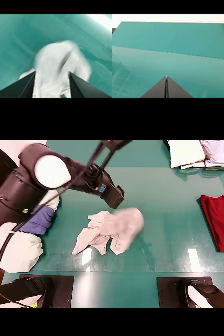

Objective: Fold the shirts.

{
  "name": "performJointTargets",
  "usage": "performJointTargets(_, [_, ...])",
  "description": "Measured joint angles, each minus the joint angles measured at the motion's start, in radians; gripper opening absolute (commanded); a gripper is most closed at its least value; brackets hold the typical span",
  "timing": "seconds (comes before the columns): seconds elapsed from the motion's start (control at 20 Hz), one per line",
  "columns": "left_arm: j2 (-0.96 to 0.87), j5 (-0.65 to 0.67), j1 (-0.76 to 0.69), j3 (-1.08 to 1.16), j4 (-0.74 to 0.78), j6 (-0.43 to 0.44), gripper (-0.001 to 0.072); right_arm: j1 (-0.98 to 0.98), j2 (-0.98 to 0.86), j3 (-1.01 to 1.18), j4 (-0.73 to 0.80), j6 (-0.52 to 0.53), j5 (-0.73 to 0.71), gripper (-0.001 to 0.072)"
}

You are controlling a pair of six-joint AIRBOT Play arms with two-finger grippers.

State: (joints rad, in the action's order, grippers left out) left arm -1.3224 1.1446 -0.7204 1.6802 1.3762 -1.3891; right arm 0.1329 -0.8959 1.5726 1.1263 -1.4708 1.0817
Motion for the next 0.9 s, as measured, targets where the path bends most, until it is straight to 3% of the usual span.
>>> performJointTargets(0.25, [-0.003, 0.129, 0.178, -0.051, -0.022, -0.046, 0.0489, 0.0, 0.016, 0.002, 0.001, 0.005, 0.01, 0.0014])
performJointTargets(0.45, [0.046, 0.201, 0.334, -0.263, -0.123, -0.057, 0.0489, 0.0, 0.02, 0.002, 0.002, 0.006, 0.013, 0.0014])
performJointTargets(0.9, [0.205, 0.043, 0.436, -0.872, -0.212, -0.045, 0.0492, 0.0, -0.009, 0.002, -0.004, 0.006, 0.024, 0.0014])
